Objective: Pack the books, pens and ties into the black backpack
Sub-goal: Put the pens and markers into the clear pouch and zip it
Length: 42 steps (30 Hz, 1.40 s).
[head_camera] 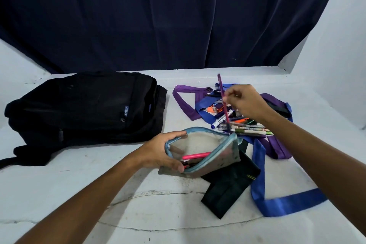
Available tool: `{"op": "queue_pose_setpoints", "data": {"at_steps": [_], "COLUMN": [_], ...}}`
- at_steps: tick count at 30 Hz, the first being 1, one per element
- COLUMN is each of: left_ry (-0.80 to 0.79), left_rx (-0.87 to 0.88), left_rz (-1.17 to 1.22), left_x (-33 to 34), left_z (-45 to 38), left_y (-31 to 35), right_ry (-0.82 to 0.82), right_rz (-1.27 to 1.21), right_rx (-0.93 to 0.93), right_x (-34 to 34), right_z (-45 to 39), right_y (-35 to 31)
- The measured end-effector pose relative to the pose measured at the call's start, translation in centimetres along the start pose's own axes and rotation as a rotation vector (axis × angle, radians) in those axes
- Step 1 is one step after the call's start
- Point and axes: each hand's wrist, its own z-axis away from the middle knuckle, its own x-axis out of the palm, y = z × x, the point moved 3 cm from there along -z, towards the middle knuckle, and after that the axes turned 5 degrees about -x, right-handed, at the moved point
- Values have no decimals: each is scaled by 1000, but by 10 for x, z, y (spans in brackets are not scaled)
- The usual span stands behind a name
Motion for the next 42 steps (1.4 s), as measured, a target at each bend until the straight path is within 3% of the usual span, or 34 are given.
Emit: {"op": "queue_pose_setpoints", "data": {"at_steps": [2,4,7,11,14,23,30,33,35,38,42], "left_ry": [6,14,17,27,38,33,34,41,42,20,5], "left_rx": [7,8,4,-4,-3,7,67,81,63,44,36], "left_rz": [3,11,-2,-6,-1,57,120,103,101,136,164], "left_x": [0,0,0,1,1,2,3,3,2,3,2], "left_z": [1,2,2,3,3,5,6,3,2,2,-1], "left_y": [0,0,-1,-1,-1,2,7,5,5,6,5], "right_ry": [18,-73,-177,-38,-120,-716,-862,-899,-864,-616,-407], "right_rz": [-270,-396,-315,-410,-440,441,724,650,465,330,517], "right_rx": [-8,-26,-116,-191,-186,-227,-149,-119,-81,-40,33], "right_x": [6,20,37,30,25,73,109,109,89,50,21], "right_z": [0,3,9,3,0,21,33,34,24,-1,-16], "right_y": [-23,-38,-57,-72,-76,-63,-59,-61,-63,-48,15]}}
